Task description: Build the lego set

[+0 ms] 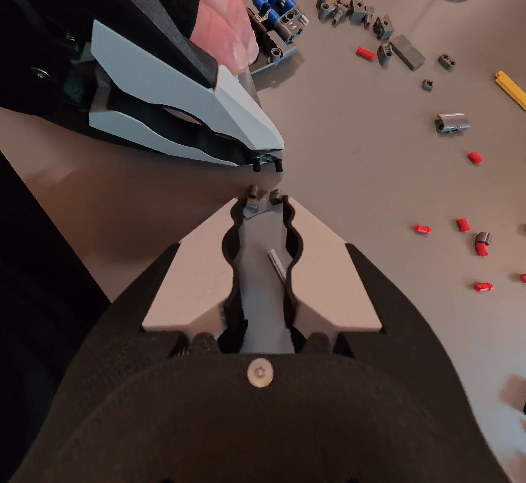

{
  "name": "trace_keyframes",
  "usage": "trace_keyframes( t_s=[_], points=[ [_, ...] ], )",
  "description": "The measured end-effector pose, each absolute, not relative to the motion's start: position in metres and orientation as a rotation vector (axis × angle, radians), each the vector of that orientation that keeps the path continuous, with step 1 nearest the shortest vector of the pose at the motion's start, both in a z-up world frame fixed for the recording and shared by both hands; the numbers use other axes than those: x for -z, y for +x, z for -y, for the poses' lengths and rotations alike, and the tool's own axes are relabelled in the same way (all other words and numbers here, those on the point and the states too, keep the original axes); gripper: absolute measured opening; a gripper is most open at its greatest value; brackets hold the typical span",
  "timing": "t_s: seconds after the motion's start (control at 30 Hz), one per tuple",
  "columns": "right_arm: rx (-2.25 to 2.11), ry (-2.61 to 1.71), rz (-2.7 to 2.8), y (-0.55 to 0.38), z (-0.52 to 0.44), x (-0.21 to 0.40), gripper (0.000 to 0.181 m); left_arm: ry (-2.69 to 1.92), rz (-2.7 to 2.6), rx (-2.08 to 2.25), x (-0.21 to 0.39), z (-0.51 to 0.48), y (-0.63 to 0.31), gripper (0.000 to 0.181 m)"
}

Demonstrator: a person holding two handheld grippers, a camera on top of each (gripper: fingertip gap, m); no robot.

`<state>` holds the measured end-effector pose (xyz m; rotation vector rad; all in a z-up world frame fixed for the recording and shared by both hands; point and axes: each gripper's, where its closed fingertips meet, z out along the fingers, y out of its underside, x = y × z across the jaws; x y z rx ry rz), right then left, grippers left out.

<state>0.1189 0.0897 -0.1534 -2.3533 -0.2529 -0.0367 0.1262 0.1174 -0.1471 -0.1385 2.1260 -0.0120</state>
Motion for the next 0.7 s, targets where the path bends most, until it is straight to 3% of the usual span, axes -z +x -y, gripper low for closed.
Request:
trace_keyframes(
  t_s=[0.7],
  points=[
    [-0.446, -2.31, 0.327, 0.1193, -0.094, 0.1511, 0.024, -0.033, -2.001, -0.032, 0.1443, -0.1138, 0.1284, 0.013]
  ],
)
